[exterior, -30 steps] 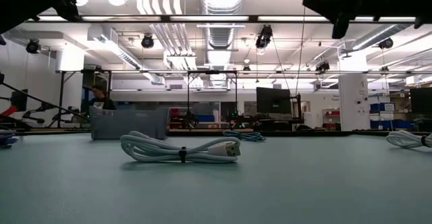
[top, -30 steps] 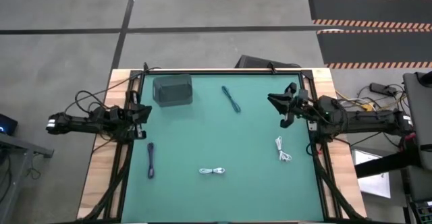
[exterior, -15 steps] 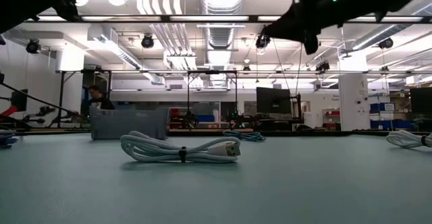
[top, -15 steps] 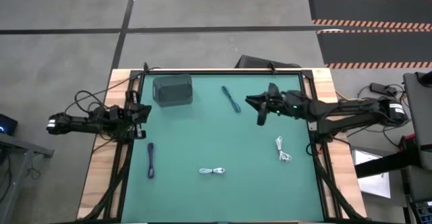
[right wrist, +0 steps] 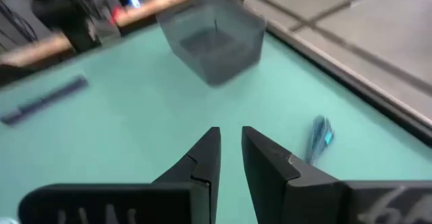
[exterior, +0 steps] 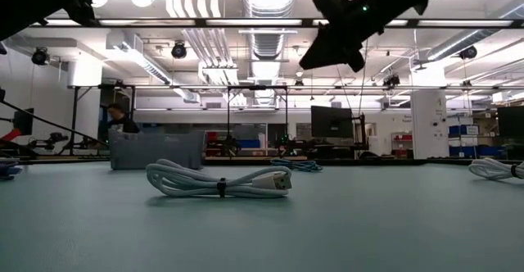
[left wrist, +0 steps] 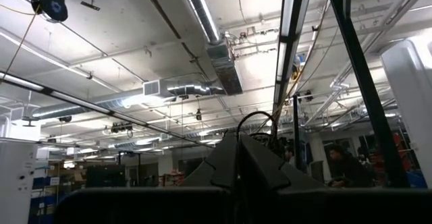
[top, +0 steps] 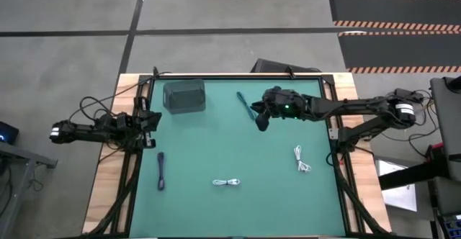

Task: Pick and place USB-C Cables
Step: Put the blue charger cable into the black bin

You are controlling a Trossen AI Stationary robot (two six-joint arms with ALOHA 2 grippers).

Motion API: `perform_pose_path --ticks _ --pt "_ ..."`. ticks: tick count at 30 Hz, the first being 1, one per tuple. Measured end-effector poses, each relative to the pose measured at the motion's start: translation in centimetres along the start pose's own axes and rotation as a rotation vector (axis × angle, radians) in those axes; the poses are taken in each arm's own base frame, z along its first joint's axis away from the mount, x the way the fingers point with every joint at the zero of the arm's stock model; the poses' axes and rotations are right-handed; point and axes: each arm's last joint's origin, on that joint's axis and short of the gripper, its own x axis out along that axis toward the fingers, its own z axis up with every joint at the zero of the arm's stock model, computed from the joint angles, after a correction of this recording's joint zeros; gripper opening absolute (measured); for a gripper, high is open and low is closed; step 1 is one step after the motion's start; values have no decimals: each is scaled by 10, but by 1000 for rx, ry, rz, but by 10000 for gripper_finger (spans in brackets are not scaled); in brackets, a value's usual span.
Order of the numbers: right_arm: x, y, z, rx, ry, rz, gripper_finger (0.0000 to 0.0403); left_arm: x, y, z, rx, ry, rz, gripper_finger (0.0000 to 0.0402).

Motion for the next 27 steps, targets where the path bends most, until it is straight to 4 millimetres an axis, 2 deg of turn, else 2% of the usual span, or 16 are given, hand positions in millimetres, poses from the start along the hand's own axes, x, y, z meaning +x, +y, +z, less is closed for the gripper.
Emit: perform_pose_path --ticks 10,15,27 --pt "19 7 11 -80 174 -43 52 0 0 0 0 0 0 1" --pt "38 8 12 -46 220 -64 52 0 0 0 1 3 -1 1" --pt "93 -17 12 68 433 -238 52 0 0 0 0 0 1 1"
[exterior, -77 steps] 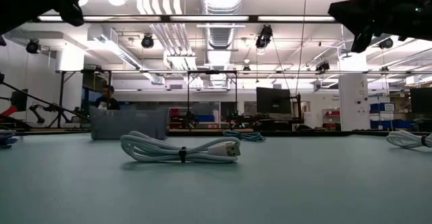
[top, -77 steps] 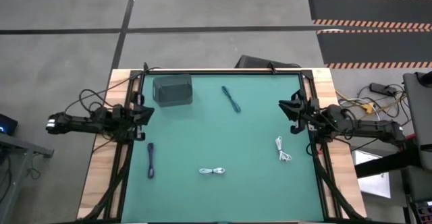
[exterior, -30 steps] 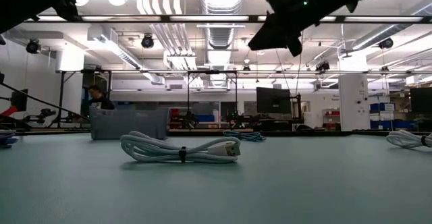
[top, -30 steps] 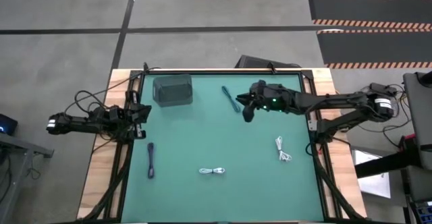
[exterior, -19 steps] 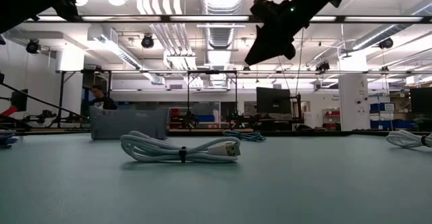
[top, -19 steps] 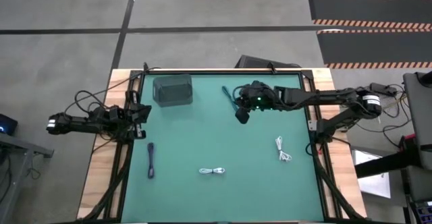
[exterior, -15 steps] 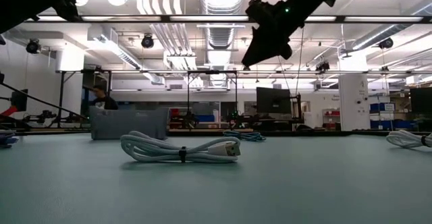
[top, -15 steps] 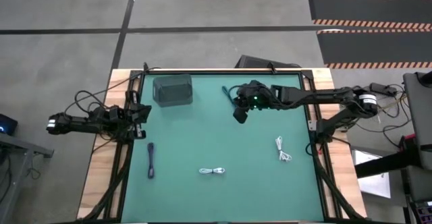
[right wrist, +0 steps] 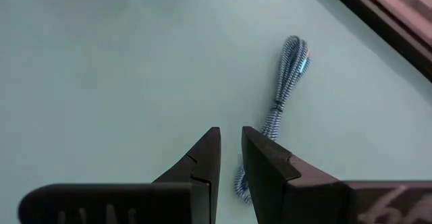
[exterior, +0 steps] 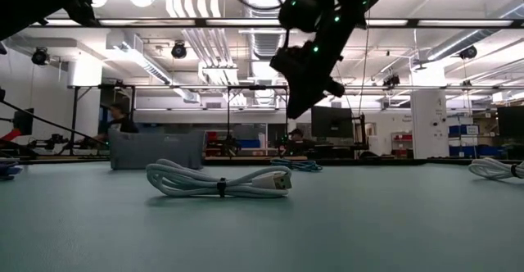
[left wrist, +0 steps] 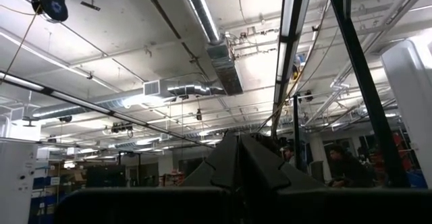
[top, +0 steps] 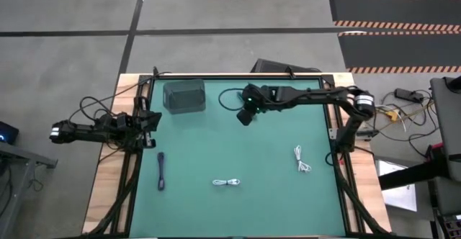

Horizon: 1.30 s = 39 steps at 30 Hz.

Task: Pick and place USB-C Cables
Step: Put the blue charger cable into the black bin

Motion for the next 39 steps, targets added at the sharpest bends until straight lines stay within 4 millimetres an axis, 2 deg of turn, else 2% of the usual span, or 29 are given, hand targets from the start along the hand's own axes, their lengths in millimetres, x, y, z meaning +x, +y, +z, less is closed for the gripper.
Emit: perform_pose_path --ticks 11,23,27,33,39 --pt "42 -25 7 33 107 -86 52 0 0 0 0 1 1 1" --pt "50 -38 8 83 122 -110 55 0 0 0 -1 -1 1 1" --pt "50 -39 8 87 127 -112 82 0 0 1 -2 -8 3 1" --pt "51 -40 8 113 126 -114 143 0 1 2 -4 -19 6 1" --pt "60 -42 5 122 144 -125 181 0 1 2 -4 -20 6 1"
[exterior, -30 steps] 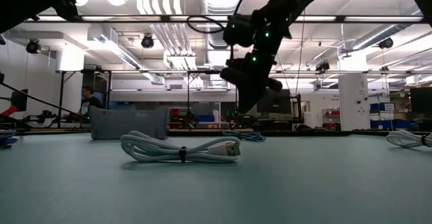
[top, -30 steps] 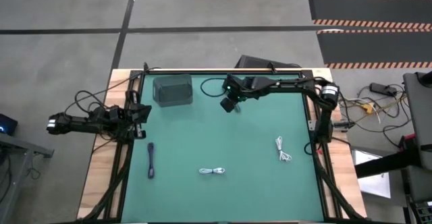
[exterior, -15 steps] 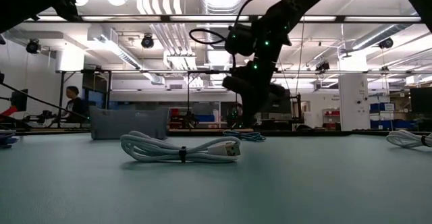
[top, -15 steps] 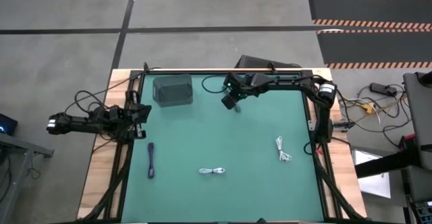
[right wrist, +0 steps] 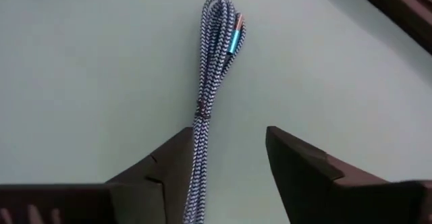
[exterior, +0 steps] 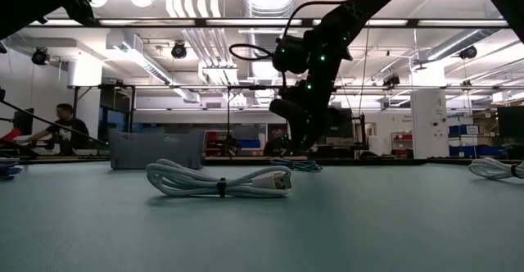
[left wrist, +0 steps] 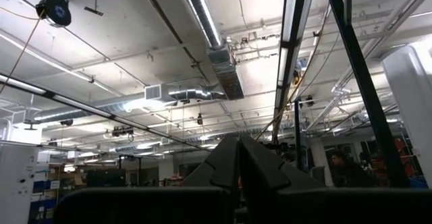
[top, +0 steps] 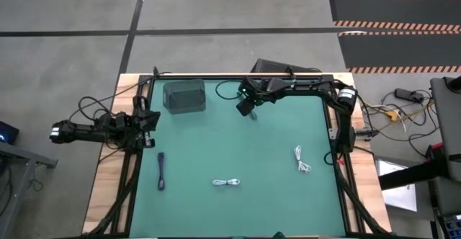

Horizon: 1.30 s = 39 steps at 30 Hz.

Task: Pick and place USB-C Cables
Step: Put the blue charger cable into the black bin

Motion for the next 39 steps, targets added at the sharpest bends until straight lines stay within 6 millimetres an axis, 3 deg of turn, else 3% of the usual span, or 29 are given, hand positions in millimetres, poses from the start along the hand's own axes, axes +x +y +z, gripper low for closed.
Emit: perform_pose_path --ticks 6,21,39 --pt "12 2 -1 1 1 3 191 0 0 0 0 0 0 1" --pt "16 7 4 9 -87 40 192 0 0 0 1 -1 0 1" --pt "31 11 -13 -41 -202 24 192 0 0 0 1 0 0 1"
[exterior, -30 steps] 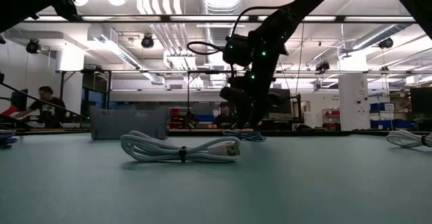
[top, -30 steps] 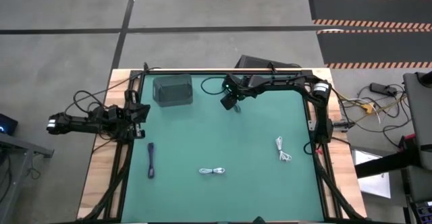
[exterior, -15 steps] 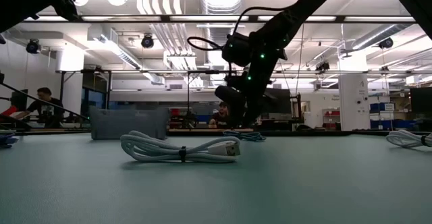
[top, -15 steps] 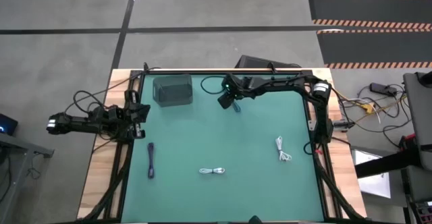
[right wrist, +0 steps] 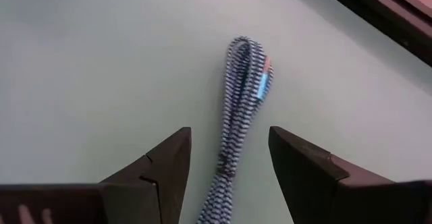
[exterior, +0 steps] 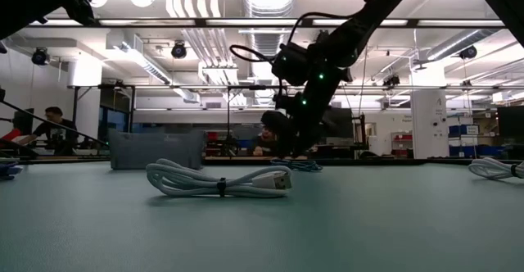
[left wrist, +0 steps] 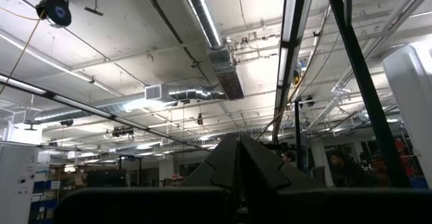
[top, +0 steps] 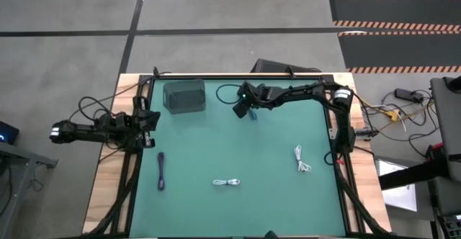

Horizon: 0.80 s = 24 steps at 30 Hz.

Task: Pick and place USB-C Cables
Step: Put the blue charger cable into the black bin

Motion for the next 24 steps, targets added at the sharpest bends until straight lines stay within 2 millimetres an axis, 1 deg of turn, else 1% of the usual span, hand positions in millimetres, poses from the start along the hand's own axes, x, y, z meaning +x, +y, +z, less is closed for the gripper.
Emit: perform_pose_path --ticks 7,13,17,24 --pt "4 7 -18 -43 -58 -54 192 0 0 0 0 0 0 1" --pt "8 8 -30 -31 -95 -37 187 0 0 0 0 0 0 1" --pt "9 5 -35 -20 -88 -40 161 0 0 0 -1 0 0 1" --pt "9 5 -38 -17 -82 -37 87 0 0 0 0 1 0 1"
